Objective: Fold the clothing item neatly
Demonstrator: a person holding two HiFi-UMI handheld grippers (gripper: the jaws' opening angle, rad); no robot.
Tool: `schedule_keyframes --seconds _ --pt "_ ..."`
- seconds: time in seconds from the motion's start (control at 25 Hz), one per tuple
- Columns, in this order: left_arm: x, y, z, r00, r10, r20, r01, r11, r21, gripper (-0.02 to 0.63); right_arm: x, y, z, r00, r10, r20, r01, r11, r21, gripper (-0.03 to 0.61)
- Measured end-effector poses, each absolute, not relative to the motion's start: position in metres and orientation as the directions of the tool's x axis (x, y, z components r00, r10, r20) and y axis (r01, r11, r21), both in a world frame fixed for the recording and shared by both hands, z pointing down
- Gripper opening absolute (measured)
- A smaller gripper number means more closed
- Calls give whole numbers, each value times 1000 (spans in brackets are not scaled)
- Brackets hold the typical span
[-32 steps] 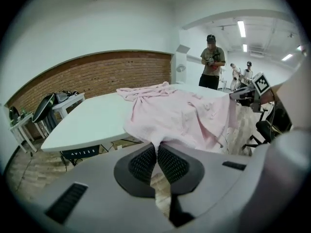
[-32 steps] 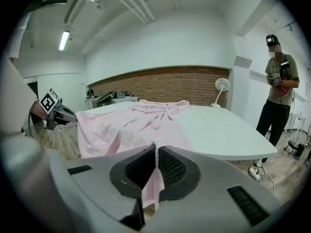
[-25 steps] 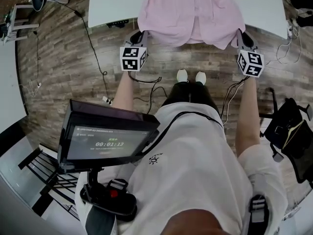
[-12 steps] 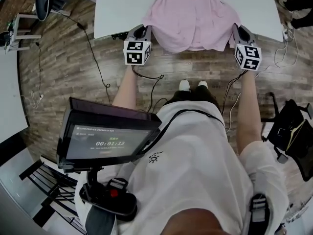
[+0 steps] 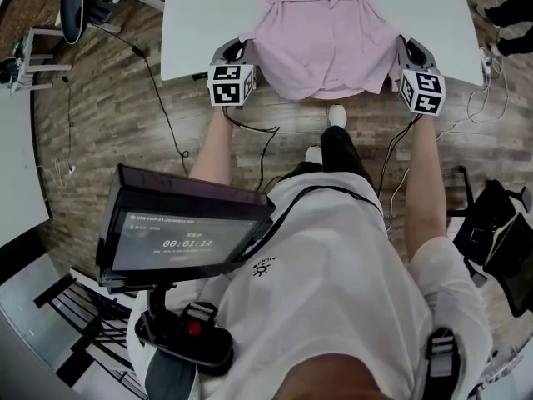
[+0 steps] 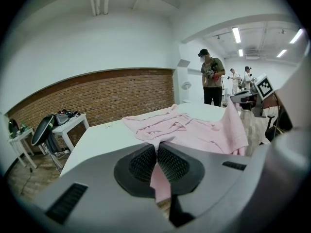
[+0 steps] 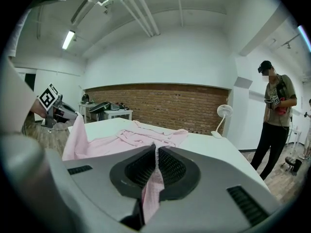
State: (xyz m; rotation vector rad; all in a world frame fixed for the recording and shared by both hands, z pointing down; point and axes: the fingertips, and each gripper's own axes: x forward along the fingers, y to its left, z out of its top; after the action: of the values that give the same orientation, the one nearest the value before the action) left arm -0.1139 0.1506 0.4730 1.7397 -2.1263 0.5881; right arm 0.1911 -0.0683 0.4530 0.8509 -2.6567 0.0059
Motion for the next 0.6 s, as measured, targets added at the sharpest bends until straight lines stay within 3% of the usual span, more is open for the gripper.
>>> schedule_keyframes --seconds 0.6 --pt "-199 94 481 -389 -730 563 -920 344 -189 9 141 -175 484 -760 -503 411 -506 855 111 14"
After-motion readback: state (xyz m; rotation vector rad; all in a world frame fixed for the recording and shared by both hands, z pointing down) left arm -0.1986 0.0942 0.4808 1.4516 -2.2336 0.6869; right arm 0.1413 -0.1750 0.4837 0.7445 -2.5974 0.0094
